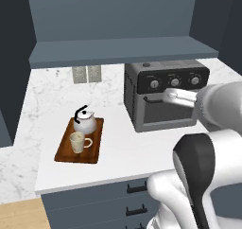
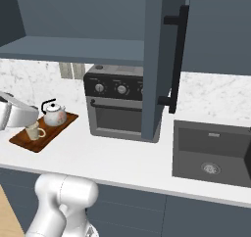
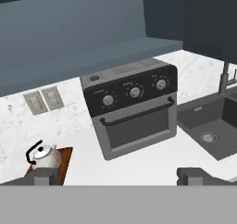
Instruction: Pick the kettle from the counter and place it on the tray. Then pick the mug from the cabinet and place it on the tray. Then close the cabinet doors.
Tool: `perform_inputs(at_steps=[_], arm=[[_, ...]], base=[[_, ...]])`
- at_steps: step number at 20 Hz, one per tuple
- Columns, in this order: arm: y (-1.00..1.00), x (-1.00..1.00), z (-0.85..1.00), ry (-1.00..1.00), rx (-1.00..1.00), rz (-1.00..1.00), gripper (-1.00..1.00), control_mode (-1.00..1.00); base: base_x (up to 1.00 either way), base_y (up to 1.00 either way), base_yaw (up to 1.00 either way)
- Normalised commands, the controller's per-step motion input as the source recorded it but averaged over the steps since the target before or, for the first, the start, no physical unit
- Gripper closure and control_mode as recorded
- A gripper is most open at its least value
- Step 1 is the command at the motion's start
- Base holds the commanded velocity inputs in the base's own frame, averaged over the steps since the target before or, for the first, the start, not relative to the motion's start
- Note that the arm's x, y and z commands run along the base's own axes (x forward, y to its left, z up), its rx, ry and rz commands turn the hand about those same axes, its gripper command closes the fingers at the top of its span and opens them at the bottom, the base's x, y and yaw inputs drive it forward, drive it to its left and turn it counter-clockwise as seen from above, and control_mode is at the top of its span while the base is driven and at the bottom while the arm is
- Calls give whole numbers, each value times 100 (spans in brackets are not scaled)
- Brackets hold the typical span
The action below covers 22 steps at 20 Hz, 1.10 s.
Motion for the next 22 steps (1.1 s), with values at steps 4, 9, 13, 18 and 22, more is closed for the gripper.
perform_inputs(at_steps=[4,9,13,18,22], arm=[[-23,-7,20,0,4,-19,-100,-100],[-28,-11,20,0,3,-19,-100,-100],[-39,-18,20,0,5,-20,-100,-100],[-34,-20,16,0,4,-20,-100,-100],[-31,-20,12,-1,4,-20,-100,-100]], base=[[0,0,0],[0,0,0],[0,0,0],[0,0,0],[0,0,0]])
